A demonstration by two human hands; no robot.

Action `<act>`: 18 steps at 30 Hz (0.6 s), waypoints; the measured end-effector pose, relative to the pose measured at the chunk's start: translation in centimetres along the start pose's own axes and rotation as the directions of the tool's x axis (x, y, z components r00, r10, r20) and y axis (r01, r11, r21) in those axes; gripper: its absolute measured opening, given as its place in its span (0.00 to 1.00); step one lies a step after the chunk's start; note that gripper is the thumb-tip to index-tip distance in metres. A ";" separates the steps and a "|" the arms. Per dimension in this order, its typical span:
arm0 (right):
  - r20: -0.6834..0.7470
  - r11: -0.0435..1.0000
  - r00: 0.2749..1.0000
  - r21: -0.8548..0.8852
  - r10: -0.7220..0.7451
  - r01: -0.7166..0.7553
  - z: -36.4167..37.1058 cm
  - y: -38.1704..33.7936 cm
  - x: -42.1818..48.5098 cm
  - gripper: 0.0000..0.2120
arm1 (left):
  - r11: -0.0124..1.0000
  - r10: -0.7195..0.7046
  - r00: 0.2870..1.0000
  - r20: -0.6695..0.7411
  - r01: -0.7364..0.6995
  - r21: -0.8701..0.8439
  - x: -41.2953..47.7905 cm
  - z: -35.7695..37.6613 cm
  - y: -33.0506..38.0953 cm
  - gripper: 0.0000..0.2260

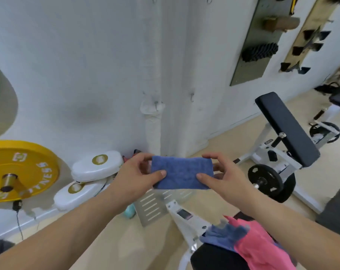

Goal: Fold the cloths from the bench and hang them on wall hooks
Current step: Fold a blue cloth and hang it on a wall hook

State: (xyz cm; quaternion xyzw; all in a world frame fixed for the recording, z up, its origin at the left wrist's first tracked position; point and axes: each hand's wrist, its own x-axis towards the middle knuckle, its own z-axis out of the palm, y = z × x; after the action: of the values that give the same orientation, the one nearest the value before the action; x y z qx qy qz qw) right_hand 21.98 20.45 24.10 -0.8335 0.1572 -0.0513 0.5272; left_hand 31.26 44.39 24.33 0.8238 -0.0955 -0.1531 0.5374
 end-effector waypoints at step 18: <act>-0.178 0.989 0.978 0.076 -0.111 0.126 -8.6 -16.8 27.2 0.09 | 0.938 0.336 0.938 0.082 -0.341 0.059 26.5 -8.3 20.7 0.17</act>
State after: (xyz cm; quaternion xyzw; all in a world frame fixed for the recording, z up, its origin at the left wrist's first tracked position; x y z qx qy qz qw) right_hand 49.01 11.08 40.70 -0.8101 0.1502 -0.1617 0.5431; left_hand 59.15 34.62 42.37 0.8080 -0.2601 -0.0838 0.5220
